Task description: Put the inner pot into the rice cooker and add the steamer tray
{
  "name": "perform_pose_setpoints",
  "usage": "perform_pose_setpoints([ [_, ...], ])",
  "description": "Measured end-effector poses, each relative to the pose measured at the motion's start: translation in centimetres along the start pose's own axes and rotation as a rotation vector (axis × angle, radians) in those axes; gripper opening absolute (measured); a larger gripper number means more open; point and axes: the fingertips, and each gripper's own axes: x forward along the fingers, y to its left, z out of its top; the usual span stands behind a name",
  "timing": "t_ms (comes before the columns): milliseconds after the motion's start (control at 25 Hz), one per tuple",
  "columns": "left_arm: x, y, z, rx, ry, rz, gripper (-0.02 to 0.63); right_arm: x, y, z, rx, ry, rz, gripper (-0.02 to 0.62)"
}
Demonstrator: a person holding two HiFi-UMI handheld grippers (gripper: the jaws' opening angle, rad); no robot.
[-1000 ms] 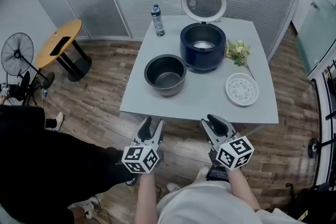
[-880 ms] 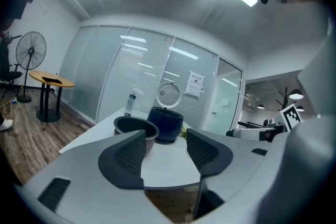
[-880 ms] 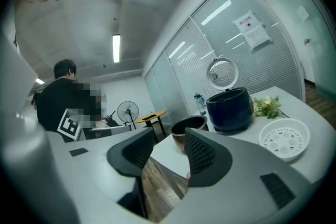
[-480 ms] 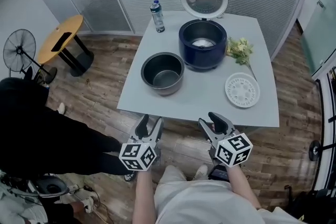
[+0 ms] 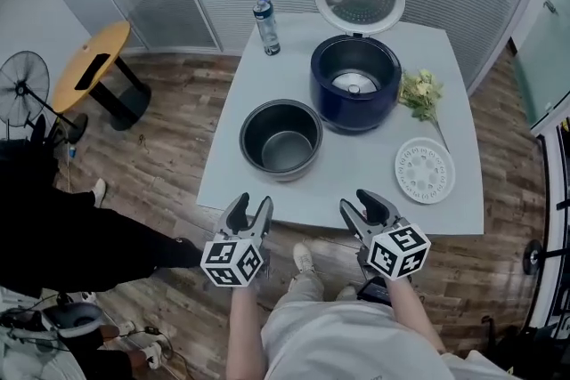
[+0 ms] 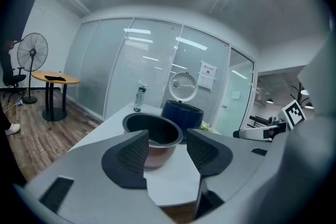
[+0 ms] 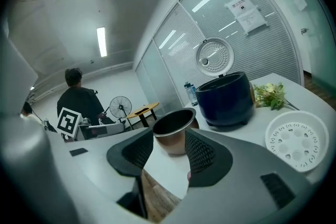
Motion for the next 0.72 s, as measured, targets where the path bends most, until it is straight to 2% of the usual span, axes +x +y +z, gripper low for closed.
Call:
perform_pose_setpoints([
  [160, 3.6, 3.9, 0.9, -0.027, 0.02, 0.0, 0.23, 4.4, -1.1, 0.7, -0.033, 0.031, -0.033, 0.183],
  [400, 8.3, 8.4, 1.5, -0.064, 0.076, -0.016, 0.23, 10.5, -2.0, 1.1, 0.035, 0.078, -0.053, 0.184],
  [720, 12.9, 13.1, 0.9, -0.104, 0.142, -0.029, 0.23, 16.4, -4.5, 0.6, 0.127, 0.116, -0.124, 0.184],
])
